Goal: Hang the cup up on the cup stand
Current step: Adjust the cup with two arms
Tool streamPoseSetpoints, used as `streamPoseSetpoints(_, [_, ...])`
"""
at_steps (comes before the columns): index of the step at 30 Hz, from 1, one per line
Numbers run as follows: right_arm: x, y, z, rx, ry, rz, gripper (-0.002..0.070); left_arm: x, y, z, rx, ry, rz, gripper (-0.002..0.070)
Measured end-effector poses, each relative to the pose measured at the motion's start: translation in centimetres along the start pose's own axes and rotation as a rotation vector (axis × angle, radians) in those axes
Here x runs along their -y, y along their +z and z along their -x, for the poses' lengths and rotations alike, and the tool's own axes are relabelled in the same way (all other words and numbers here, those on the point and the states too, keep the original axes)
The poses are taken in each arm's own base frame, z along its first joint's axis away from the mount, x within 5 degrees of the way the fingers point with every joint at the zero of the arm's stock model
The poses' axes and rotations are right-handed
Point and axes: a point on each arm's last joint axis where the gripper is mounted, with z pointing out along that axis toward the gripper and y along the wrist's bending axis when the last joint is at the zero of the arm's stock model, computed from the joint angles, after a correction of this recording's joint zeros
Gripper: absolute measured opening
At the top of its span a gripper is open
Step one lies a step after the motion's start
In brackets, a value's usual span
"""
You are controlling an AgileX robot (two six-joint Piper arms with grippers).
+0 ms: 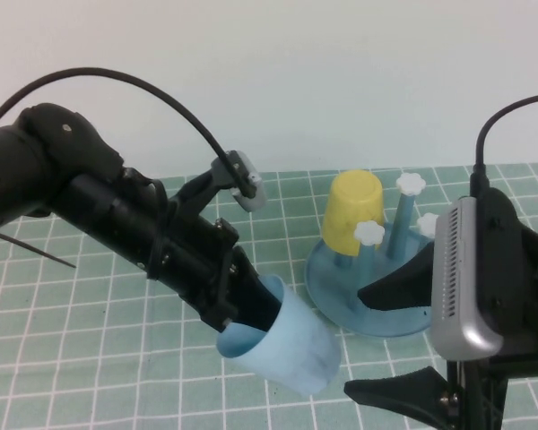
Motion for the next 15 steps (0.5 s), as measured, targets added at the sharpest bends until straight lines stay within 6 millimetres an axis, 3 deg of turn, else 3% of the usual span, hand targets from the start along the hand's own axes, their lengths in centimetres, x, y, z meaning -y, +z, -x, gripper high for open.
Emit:
streamPoseSetpoints(8, [0.5,1.2,-0.7,-0.047,0.003,0.012,0.0638,1.3,0.4,2.1,-0.088,0.034,0.055,0.0])
streamPoseSetpoints(15, [1.1,2.7,-1.6,-0.088,0.029,0.037,0.0638,1.5,0.4,2.4,-0.085,-0.001,0.057,0.0])
